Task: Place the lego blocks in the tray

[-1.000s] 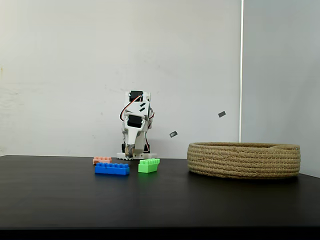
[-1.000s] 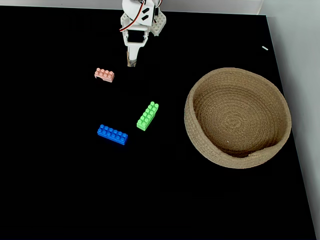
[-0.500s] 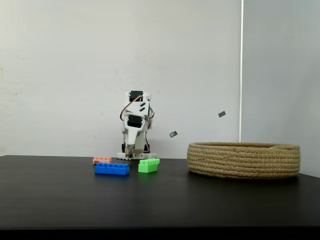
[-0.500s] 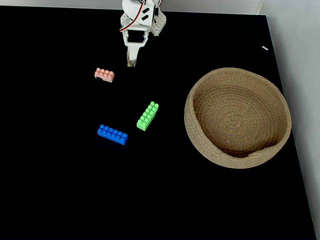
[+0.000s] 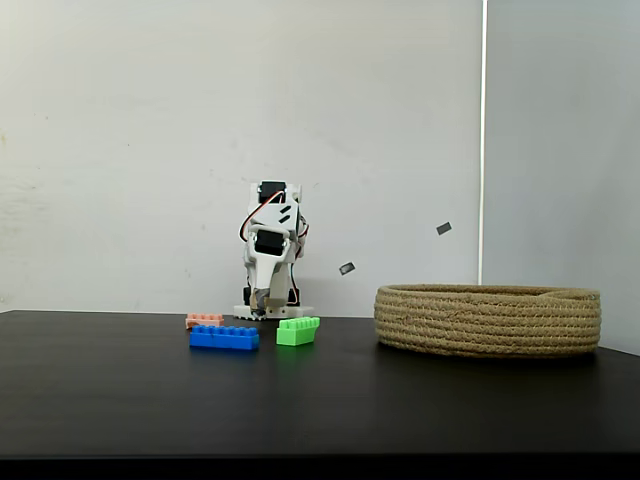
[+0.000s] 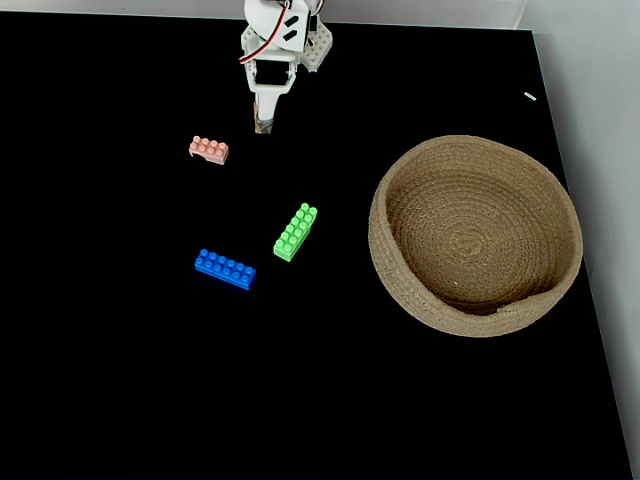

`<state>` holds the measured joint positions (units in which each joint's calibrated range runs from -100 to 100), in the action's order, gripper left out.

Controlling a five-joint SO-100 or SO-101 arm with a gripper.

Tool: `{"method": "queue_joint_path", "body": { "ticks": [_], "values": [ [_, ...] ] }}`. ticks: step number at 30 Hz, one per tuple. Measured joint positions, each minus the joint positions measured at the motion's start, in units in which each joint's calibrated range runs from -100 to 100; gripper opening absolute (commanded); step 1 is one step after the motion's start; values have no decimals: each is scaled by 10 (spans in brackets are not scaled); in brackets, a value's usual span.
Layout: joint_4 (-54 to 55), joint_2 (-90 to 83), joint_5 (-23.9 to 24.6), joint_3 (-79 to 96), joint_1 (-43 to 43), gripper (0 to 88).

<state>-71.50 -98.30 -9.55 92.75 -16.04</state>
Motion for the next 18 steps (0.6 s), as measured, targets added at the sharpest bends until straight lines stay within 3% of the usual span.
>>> {"method": "queue_joint_path", "body": {
  "ticks": [18],
  "values": [
    [0, 0, 9, 0, 0, 3]
  ]
}}
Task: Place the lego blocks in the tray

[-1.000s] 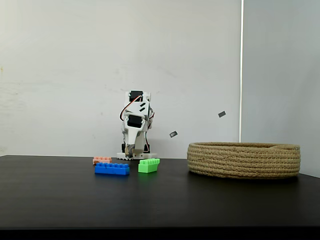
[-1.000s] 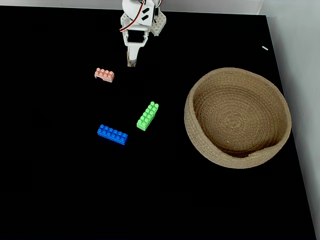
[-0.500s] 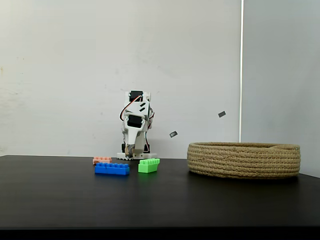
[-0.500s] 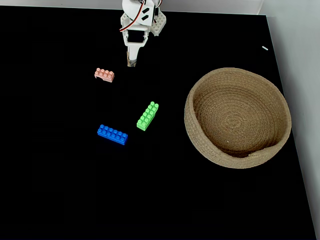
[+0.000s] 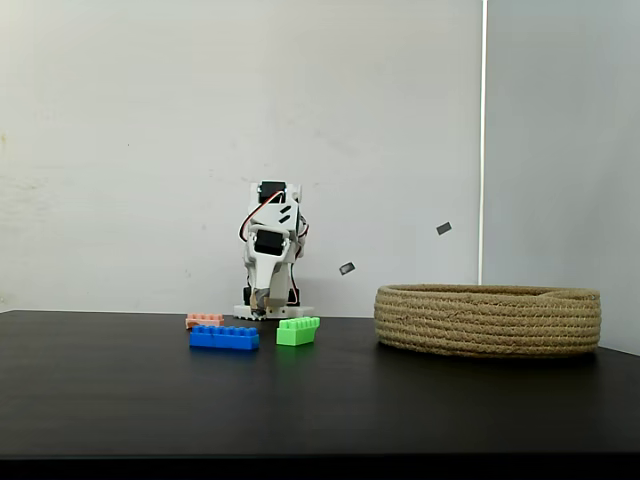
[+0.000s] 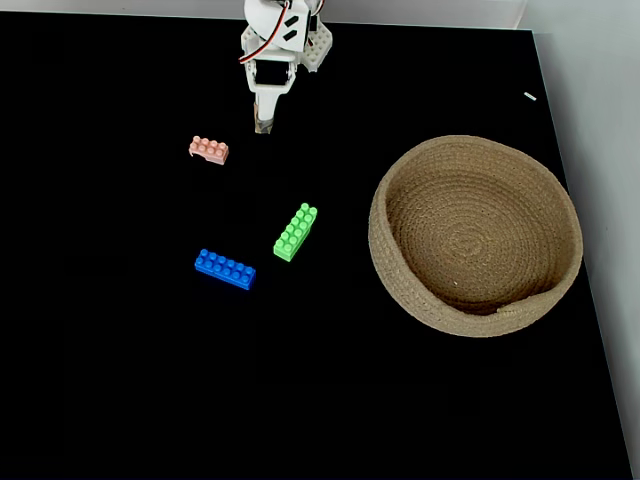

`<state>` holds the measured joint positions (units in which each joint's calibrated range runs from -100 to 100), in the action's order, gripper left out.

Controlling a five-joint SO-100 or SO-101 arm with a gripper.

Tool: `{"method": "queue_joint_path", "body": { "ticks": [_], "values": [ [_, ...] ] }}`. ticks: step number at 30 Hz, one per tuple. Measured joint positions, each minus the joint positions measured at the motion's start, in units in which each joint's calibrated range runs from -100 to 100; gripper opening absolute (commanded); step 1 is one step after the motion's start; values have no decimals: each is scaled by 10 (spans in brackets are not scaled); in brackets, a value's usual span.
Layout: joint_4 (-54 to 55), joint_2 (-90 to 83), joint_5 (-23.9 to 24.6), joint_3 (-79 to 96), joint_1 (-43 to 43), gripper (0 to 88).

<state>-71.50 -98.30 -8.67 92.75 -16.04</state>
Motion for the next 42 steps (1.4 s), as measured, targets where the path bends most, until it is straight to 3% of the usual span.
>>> {"method": "queue_joint_path", "body": {
  "ticks": [8, 14, 21, 26, 32, 42],
  "values": [
    [1, 0, -6, 0, 0, 8],
    [29, 14, 26, 0, 4, 82],
    [117, 131, 56, -32, -47, 86],
    [147, 249, 60, -134, -105, 182],
    [163, 368, 61, -199, -169, 229],
    [244, 509, 55, -188, -182, 244]
  ]
}}
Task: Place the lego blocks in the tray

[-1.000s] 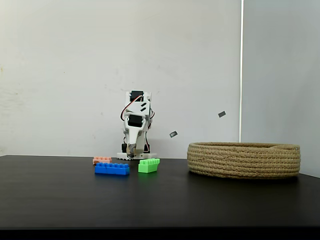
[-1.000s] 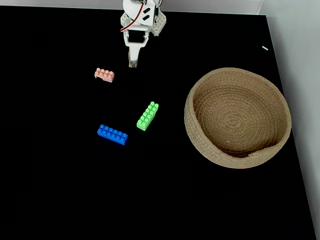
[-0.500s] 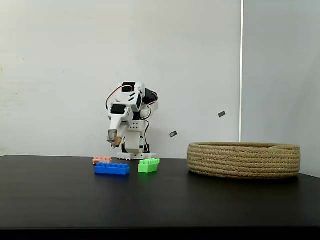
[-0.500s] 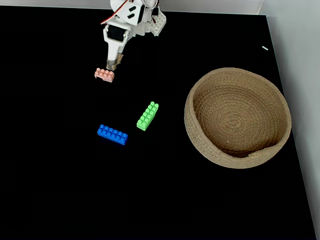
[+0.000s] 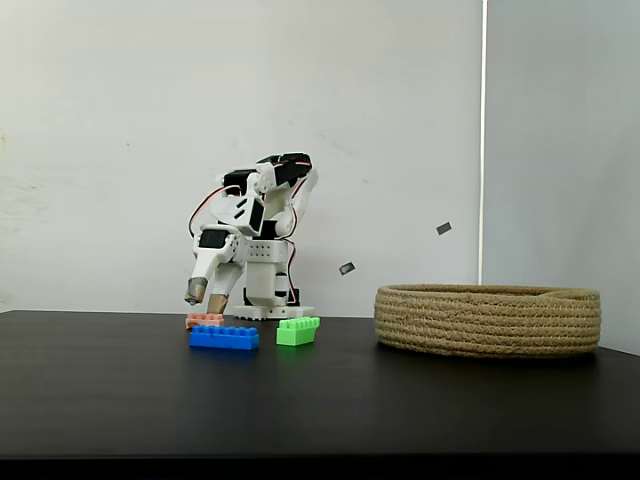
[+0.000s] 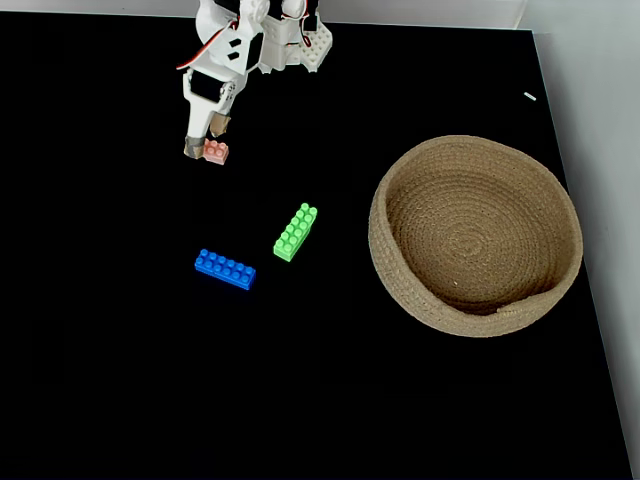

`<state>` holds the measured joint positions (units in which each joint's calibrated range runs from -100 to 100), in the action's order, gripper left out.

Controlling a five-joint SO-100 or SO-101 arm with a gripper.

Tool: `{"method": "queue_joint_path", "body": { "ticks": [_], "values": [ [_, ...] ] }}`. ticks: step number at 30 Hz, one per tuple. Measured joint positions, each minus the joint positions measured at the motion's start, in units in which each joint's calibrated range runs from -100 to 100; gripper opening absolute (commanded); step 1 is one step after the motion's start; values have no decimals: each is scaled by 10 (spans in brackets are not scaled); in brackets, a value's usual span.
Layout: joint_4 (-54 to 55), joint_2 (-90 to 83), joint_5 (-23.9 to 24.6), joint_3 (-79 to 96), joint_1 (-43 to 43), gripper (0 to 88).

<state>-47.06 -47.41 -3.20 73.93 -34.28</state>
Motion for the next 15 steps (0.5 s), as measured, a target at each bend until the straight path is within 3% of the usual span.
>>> {"method": "queue_joint_path", "body": {
  "ticks": [6, 15],
  "values": [
    [28, 50, -4, 0, 0, 234],
    [32, 88, -4, -18, 0, 111]
  ]
}}
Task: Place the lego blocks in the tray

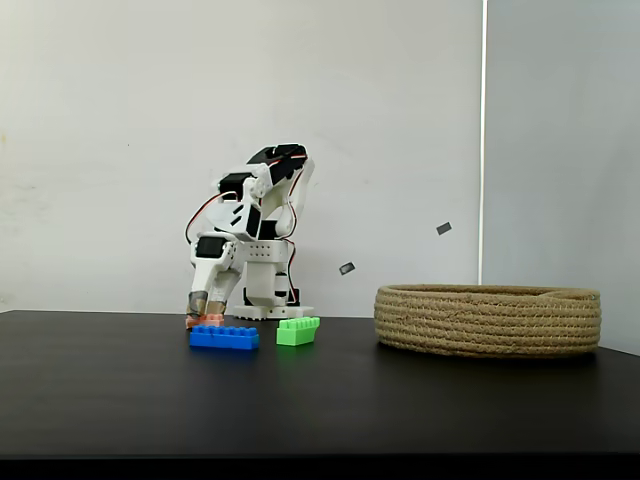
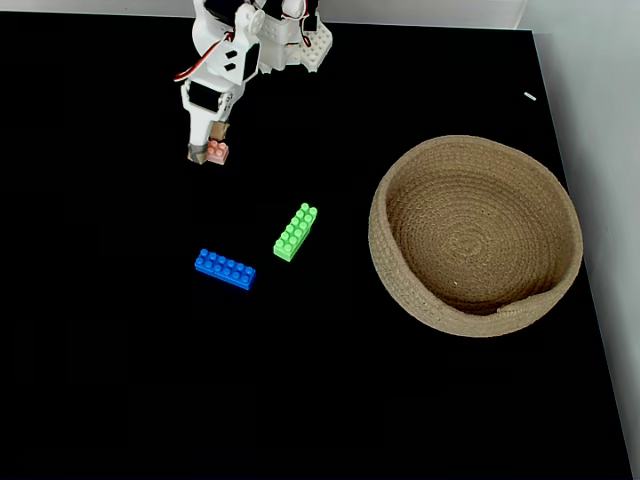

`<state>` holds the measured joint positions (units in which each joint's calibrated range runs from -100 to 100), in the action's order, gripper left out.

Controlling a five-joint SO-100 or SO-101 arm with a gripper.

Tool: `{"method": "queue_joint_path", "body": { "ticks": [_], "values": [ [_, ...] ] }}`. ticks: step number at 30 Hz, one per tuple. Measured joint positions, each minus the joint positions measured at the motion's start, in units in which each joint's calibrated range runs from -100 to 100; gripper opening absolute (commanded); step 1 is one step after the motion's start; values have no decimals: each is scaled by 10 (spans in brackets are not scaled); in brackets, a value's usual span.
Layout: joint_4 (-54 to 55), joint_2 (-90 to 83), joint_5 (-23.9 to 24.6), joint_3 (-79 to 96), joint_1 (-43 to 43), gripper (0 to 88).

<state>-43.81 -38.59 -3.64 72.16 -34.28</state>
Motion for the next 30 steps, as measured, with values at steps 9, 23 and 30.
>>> {"method": "queue_joint_path", "body": {
  "ticks": [9, 23, 30],
  "values": [
    [0, 7, 0, -2, 2, 0],
    [-211, -48, 29, -232, 88, 0],
    [-277, -92, 76, -338, 276, 0]
  ]
}}
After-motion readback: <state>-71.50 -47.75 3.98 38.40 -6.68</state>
